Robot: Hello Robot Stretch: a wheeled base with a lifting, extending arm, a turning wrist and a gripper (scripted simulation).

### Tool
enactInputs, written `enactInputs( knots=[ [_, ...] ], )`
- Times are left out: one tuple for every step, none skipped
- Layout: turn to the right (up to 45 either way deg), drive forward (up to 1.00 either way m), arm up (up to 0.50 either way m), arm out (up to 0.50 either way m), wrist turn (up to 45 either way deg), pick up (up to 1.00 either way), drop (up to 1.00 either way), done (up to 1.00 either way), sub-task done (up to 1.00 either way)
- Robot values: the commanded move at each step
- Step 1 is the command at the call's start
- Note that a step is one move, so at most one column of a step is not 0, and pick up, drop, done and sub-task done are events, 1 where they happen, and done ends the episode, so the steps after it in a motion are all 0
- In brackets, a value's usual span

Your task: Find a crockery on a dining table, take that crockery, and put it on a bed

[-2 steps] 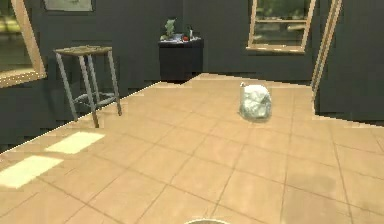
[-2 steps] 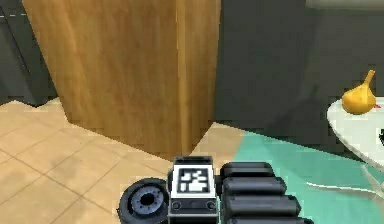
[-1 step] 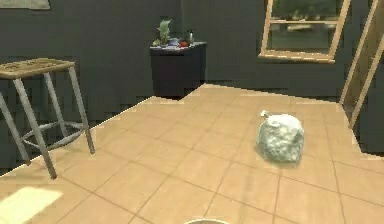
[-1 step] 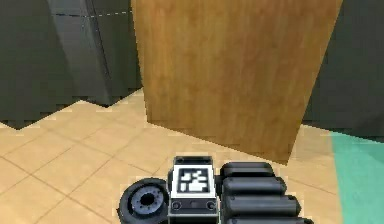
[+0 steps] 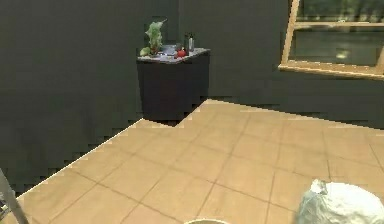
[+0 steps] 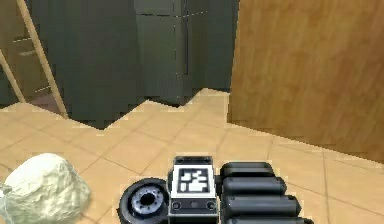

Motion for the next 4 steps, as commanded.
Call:
enactInputs(
  knots=[
    [3.0, 0.0, 0.0, 0.0, 0.0, 0.0, 0.0, 0.0, 0.0],
    [0.0, 0.85, 0.0, 0.0, 0.0, 0.0, 0.0, 0.0, 0.0],
    [15.0, 0.0, 0.0, 0.0, 0.0, 0.0, 0.0, 0.0, 0.0],
    [0.0, 1.0, 0.0, 0.0, 0.0, 0.0, 0.0, 0.0, 0.0]
  ],
)
